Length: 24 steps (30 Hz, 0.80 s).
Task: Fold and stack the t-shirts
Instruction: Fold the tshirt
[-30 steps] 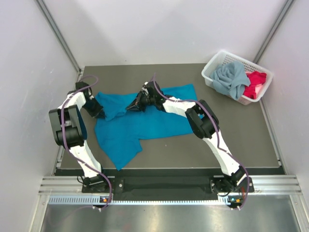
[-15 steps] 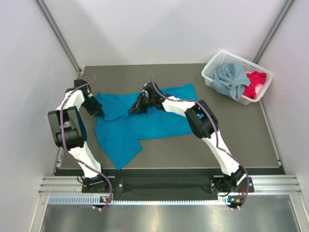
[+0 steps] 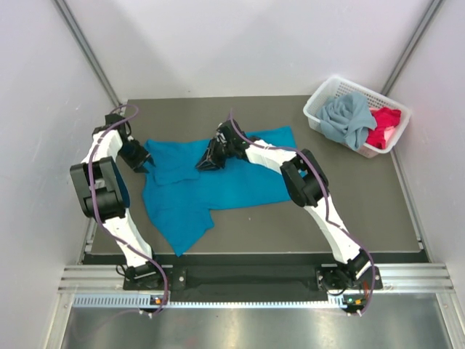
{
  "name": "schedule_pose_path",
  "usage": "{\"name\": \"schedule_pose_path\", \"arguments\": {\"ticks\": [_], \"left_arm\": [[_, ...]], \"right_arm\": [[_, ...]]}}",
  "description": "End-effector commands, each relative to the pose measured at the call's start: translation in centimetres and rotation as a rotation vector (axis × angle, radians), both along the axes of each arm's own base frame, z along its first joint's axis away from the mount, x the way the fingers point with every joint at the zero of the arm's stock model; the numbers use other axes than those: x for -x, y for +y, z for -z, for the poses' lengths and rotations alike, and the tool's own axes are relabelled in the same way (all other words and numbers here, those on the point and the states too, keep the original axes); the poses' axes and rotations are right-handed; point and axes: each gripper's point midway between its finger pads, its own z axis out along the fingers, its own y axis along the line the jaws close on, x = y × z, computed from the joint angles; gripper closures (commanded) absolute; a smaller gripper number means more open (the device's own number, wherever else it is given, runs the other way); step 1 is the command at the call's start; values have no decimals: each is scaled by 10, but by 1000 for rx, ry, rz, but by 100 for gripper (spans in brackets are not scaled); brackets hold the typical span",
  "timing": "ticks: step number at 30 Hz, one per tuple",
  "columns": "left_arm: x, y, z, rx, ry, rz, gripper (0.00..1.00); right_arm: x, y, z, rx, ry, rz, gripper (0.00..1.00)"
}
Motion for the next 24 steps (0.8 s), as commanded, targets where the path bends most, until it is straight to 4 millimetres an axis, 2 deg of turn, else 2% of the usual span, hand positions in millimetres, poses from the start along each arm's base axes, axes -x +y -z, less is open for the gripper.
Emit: {"name": "schedule_pose_path", "arguments": {"ticks": [1, 6, 13, 16, 17, 18, 20, 21, 23, 24], "left_arm": [[-2, 4, -23, -28, -72, -13, 59], [-11, -5, -30, 22, -119, 20, 55], [-28, -19, -33, 115, -204, 34, 58], [-40, -24, -31, 163, -230, 28, 58], [-41, -25, -25, 170, -217, 21, 58], [-42, -24, -22, 174, -212, 12, 58], [-45, -22, -8, 174, -193, 2, 58], [-45, -21, -2, 176, -181, -6, 58], [-43, -16, 15, 151, -129, -23, 58], [-42, -12, 19, 132, -116, -30, 58]], "right_arm": [[-5, -12, -13, 38, -82, -36, 77], [-7, -22, -18, 70, -173, -92, 70], [-11, -1, -34, 0, -256, -143, 72], [-17, -9, -39, 27, -281, -122, 72], [-17, -13, -40, 46, -295, -128, 72], [-25, -22, -51, 57, -321, -108, 72], [-30, -37, -53, 93, -355, -109, 71], [-37, -53, -68, 119, -382, -84, 70], [-40, -77, -70, 178, -427, -88, 69], [-49, -95, -89, 201, -467, -52, 68]]}}
